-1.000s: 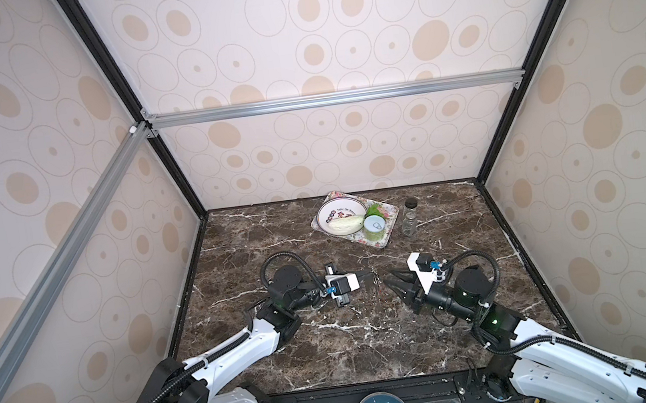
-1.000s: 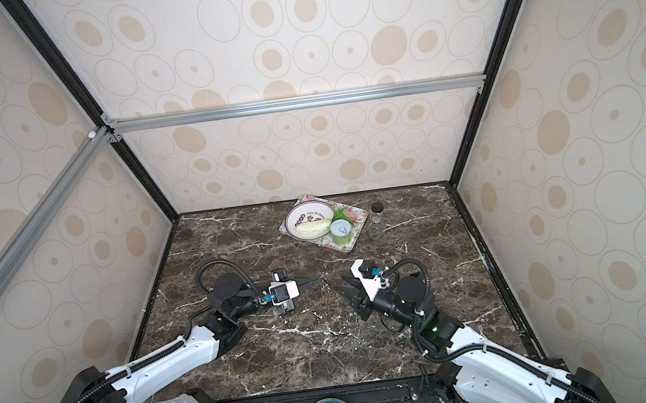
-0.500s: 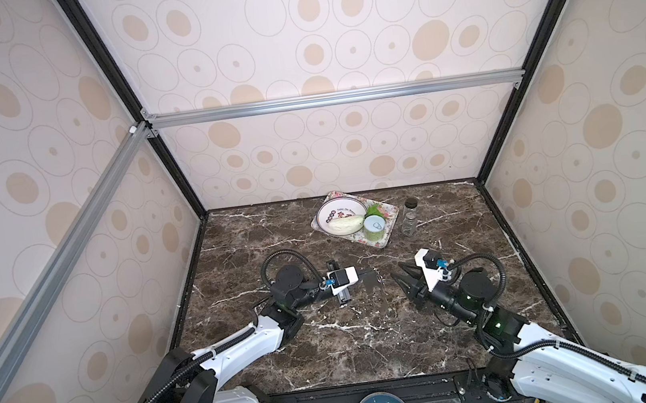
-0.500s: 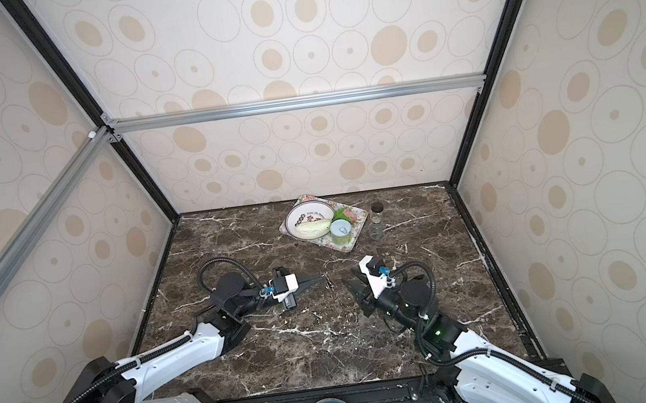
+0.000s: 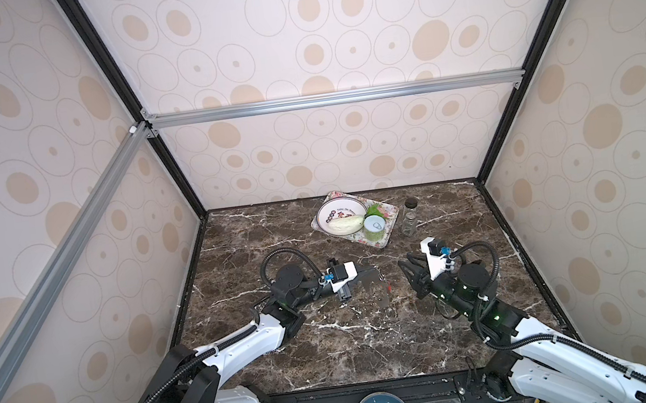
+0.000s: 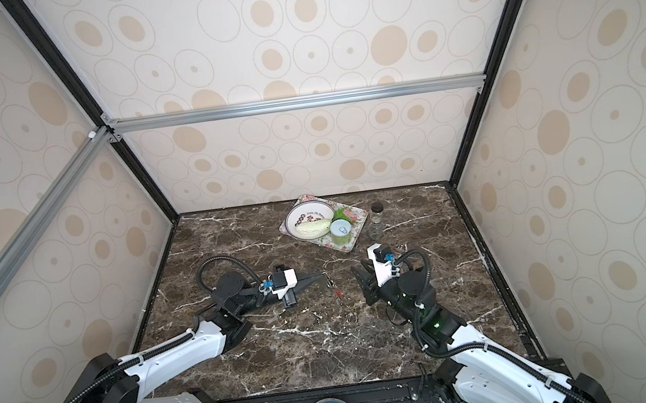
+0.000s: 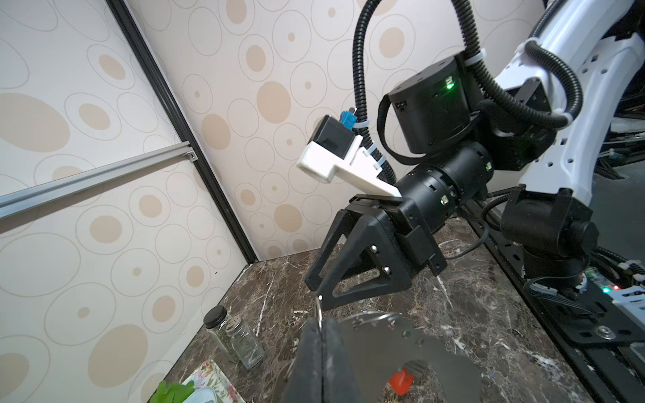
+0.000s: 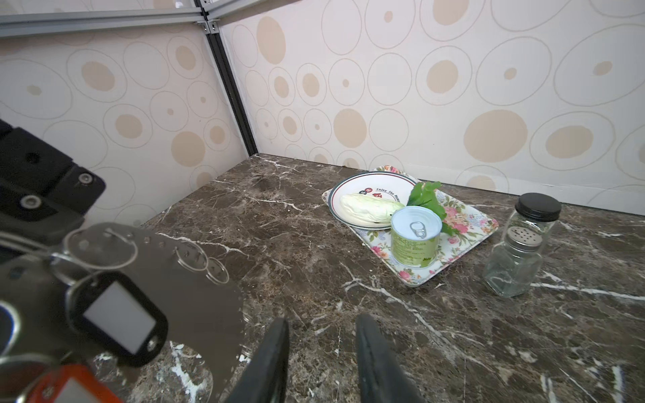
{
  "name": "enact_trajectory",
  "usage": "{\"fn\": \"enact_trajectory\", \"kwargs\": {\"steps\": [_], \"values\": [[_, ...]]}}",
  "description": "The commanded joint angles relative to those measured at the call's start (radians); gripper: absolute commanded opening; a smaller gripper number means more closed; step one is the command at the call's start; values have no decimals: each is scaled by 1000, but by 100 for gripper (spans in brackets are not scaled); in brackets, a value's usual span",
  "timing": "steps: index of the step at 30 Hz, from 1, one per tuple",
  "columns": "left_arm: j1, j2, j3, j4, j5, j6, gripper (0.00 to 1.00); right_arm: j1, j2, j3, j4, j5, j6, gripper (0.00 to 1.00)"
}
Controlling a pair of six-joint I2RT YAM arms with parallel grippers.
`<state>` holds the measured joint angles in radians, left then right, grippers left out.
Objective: Put the keys on the keyring
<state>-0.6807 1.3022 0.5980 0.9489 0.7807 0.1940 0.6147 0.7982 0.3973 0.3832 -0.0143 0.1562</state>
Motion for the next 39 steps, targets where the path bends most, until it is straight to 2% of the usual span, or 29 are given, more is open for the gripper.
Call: {"fn": "enact_trajectory", "kwargs": {"steps": [1, 10, 18, 27, 39], "values": [[1, 18, 54, 70, 17, -31, 0, -2, -21, -1, 38, -77, -2, 34], [0, 56, 85, 52, 57, -19, 0, -2, -10, -25, 118, -224, -12, 34], [1, 55, 84, 49, 76, -15, 0, 8, 21, -25, 148, -286, -12, 32], [0, 66, 91, 31, 92, 7, 0, 40, 5, -9, 133, -360, -42, 34], [-1, 71, 98, 25, 142, 13, 0, 71, 16, 8, 96, -334, -78, 39]]}}
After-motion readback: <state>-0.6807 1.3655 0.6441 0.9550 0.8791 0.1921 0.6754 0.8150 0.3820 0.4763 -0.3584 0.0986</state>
